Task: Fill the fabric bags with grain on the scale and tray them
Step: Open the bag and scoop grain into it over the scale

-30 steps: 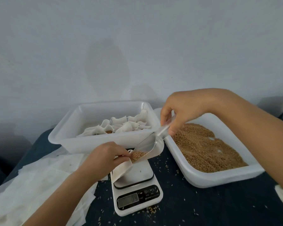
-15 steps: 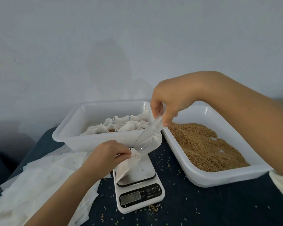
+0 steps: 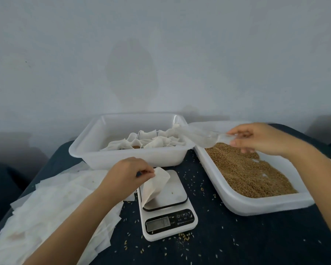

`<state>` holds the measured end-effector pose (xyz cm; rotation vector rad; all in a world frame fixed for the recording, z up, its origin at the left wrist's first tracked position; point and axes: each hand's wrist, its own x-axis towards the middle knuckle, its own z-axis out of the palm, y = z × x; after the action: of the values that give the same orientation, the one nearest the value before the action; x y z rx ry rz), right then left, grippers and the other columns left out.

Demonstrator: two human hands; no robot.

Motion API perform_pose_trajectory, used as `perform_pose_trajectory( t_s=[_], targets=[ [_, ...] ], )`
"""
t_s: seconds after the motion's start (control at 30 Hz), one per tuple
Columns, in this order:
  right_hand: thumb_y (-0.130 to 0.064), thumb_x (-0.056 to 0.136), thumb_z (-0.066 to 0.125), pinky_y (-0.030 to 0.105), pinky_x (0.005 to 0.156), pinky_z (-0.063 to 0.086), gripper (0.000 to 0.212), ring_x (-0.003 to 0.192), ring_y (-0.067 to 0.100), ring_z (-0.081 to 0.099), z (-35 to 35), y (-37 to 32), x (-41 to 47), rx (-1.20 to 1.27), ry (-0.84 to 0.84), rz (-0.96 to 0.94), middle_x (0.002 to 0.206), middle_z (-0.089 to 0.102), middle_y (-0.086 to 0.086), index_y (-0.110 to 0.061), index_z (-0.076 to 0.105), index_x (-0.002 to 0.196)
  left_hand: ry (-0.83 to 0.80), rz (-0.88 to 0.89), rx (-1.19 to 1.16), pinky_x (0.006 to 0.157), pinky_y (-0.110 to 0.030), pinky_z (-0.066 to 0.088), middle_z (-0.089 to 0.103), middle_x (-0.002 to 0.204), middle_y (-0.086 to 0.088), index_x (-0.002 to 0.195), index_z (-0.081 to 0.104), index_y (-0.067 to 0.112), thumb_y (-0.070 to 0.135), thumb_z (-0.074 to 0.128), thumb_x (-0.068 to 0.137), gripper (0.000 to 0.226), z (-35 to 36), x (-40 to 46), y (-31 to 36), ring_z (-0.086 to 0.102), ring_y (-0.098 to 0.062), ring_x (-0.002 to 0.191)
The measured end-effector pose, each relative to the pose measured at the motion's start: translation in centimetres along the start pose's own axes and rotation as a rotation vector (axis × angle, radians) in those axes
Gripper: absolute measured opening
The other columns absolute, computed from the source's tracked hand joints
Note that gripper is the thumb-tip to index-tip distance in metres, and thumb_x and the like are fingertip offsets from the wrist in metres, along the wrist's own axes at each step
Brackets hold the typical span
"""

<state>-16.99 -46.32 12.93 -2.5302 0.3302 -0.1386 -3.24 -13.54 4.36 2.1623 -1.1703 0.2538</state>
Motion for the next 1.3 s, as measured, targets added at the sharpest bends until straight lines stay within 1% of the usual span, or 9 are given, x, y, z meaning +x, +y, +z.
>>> perform_pose_trajectory(
  t_s=[0.13,0.3,0.47,0.63,0.77,0.93,1.1,1.2,1.3],
  targets=[
    [-0.043,0.089,0.059,0.028,0.06,0.054,0.023,0.062,0.01,0.063,3.3,4.7,0.0,-0.108,0.113,0.229,0.074,0.068,-0.005,-0.028,0.064,0.105,0.013,0.034,0.069,0.072,-0.022,0.043,0.064,0.077,0.011,0.083,0.072,0.019,0.023,0.067,0.084,0.006,1.2,0.9,0.6,0.054,-0.008,0.075],
    [-0.068,0.086,0.046,0.037,0.079,0.052,0.061,0.094,0.029,0.067,6.0,6.6,-0.3,-0.216,0.082,0.358,0.104,0.07,0.01,-0.014,0.065,0.106,-0.01,0.054,0.169,0.07,-0.02,0.035,0.066,0.088,0.008,0.092,0.07,0.021,0.029,0.058,0.089,0.015,4.0,2.1,1.4,0.053,-0.01,0.083],
    [-0.063,0.09,0.045,0.023,0.06,0.042,0.042,0.078,0.012,0.059,6.9,6.7,-0.4,-0.294,0.028,0.389,0.103,0.068,0.001,-0.024,0.058,0.099,0.029,0.066,0.14,0.079,-0.028,0.043,0.065,0.103,0.005,0.121,0.059,0.023,0.03,0.058,0.089,0.033,5.0,1.7,1.8,0.057,-0.015,0.091],
    [-0.045,0.091,0.057,0.035,0.092,0.046,0.046,0.11,0.019,0.059,6.4,5.5,-0.9,-0.315,0.087,0.386,0.127,0.061,0.002,-0.017,0.057,0.127,0.184,-0.068,0.003,0.076,-0.026,0.048,0.063,0.097,0.009,0.126,0.055,0.025,0.027,0.062,0.087,0.04,3.6,-0.6,1.1,0.056,-0.004,0.082],
    [-0.036,0.091,0.056,0.014,0.064,0.042,0.01,0.072,-0.009,0.057,7.2,0.1,-3.8,0.06,0.57,0.036,0.085,0.068,-0.02,-0.034,0.066,0.091,0.314,-0.22,-0.143,0.066,-0.001,0.036,0.062,0.085,0.019,0.111,0.058,0.031,0.021,0.063,0.086,0.028,3.3,-3.2,0.0,0.054,0.006,0.082],
    [-0.042,0.091,0.052,0.011,0.056,0.042,0.032,0.057,0.003,0.055,14.8,-5.8,-5.3,0.325,0.354,-0.347,0.068,0.061,-0.005,-0.02,0.062,0.069,0.352,-0.411,-0.196,0.064,-0.005,0.039,0.063,0.077,0.019,0.076,0.058,0.04,0.028,0.059,0.087,0.016,4.7,-5.4,-1.1,0.054,0.007,0.08],
    [-0.015,0.095,0.056,0.009,0.063,0.039,0.018,0.065,0.0,0.051,21.0,-3.7,-2.4,0.506,0.346,-0.117,0.071,0.058,-0.005,-0.018,0.059,0.077,0.362,-0.6,-0.249,0.054,-0.023,0.036,0.056,0.056,0.012,0.06,0.054,0.023,0.036,0.048,0.093,0.035,6.3,-6.0,-2.6,0.049,-0.003,0.054],
    [-0.018,0.094,0.057,0.007,0.065,0.041,0.015,0.069,-0.004,0.055,22.4,-1.8,-1.6,0.647,0.449,0.025,0.075,0.061,-0.013,-0.025,0.059,0.08,0.368,-0.671,-0.301,0.054,-0.022,0.037,0.054,0.055,0.007,0.06,0.052,0.019,0.034,0.047,0.094,0.037,7.3,-6.4,-3.4,0.046,-0.003,0.053],
    [-0.025,0.093,0.058,0.02,0.071,0.045,0.011,0.063,-0.005,0.054,22.7,-0.5,-0.9,0.781,0.42,0.176,0.068,0.059,-0.02,-0.026,0.062,0.083,0.34,-0.671,-0.277,0.052,-0.015,0.035,0.055,0.057,0.002,0.061,0.052,0.017,0.036,0.047,0.093,0.038,7.8,-6.6,-4.0,0.045,-0.002,0.051]
  ],
)
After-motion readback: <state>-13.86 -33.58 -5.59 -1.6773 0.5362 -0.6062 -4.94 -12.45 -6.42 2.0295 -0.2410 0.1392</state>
